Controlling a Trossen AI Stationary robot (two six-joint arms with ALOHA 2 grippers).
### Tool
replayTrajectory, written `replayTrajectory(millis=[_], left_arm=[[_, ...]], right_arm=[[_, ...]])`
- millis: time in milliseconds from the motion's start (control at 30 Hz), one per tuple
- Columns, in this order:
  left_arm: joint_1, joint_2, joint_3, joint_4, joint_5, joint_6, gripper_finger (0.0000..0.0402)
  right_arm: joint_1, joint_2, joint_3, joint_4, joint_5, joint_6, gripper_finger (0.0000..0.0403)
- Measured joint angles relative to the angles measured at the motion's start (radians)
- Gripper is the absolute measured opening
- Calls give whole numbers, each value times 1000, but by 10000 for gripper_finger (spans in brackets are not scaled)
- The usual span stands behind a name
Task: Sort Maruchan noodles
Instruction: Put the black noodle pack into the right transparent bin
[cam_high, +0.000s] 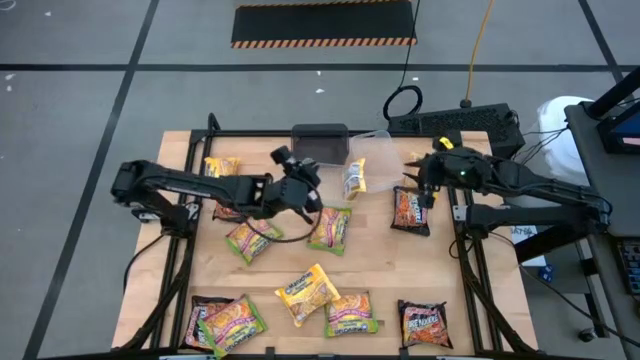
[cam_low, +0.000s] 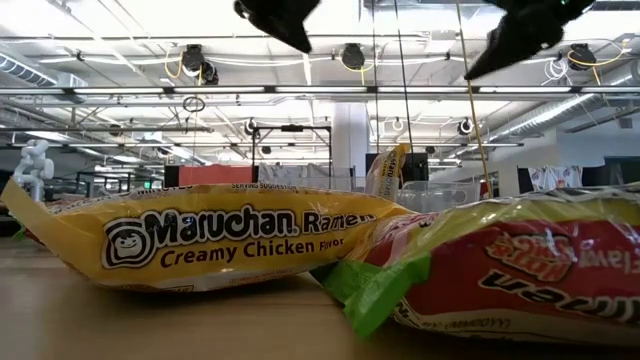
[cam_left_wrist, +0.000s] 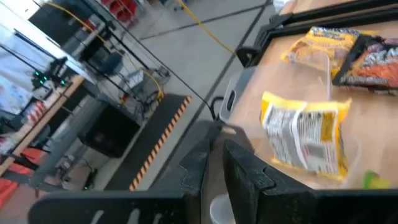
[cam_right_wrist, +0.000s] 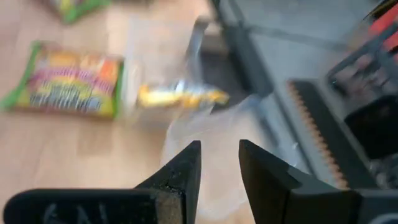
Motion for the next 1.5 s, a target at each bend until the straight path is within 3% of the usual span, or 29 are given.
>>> replayTrajectory(millis=[233, 733, 1000, 1400, 1500], left_arm=[[-40, -77, 0, -130, 0, -91, 53], [-115, -105, 0, -327, 1, -247, 53], [-161, -105, 0, -412, 0, -319, 53], [-211, -105, 0, -475, 0, -359, 53], [-215, -105, 0, -490, 1, -375, 53]], right_arm=[[0, -1, 0, -150, -233, 125, 105], [0, 44, 0, -228, -226, 273, 105], [5, 107, 0, -253, -428, 402, 105], [191, 286, 0, -263, -454, 480, 105], [245, 346, 0, -261, -400, 478, 105]])
